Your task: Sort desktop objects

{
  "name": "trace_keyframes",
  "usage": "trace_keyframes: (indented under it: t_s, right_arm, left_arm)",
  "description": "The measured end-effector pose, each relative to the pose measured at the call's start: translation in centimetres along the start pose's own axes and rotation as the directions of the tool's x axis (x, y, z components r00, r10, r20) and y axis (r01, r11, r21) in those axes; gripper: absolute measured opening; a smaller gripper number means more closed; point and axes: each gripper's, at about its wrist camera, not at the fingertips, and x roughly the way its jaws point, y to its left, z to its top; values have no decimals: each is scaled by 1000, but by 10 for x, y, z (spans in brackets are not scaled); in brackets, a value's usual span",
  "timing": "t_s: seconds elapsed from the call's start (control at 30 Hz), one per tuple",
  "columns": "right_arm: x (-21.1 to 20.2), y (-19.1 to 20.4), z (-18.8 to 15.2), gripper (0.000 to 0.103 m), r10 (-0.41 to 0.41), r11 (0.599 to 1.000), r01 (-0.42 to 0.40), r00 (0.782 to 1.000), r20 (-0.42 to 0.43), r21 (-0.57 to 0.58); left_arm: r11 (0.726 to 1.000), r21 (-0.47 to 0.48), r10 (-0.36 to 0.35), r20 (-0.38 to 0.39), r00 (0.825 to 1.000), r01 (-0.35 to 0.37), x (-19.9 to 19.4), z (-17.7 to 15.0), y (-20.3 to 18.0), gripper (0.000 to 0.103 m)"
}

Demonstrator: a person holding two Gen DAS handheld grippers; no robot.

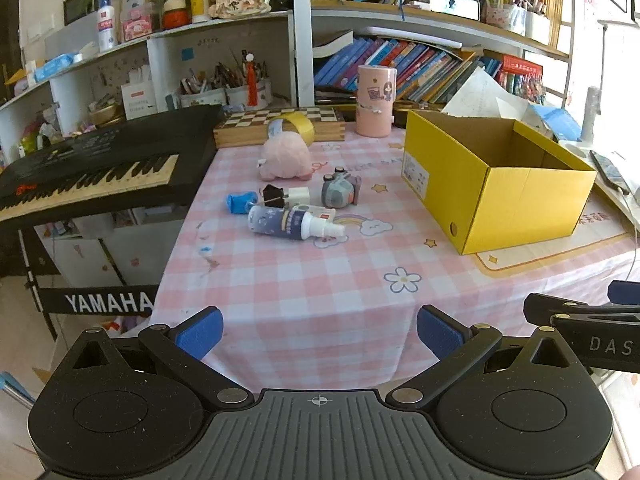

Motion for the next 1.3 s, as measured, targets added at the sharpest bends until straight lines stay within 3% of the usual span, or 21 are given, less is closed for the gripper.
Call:
trace_keyframes:
  t_s: [0.2,0.4,1.0,1.3]
  right_arm:
    - [3,7,3,100,7,1000,-7,1000,-11,-14]
    - [8,22,8,90,33,998,-34,999,-26,-53]
    - [35,63,18,86,167,972,-177,983,-70,-154]
    - [66,74,54,75,248,954,-248,969,-23,-170]
  left_arm:
    - [1000,-15,-25,9,1000,25,-1,1,8,103]
    - [999,-39,-20,-3,1000,19,1,2,18,103]
    - [983,-155,89,-70,994,-99,21,-1,53,103]
    - [967,-196,146,-93,985,-162,57,27,64,103]
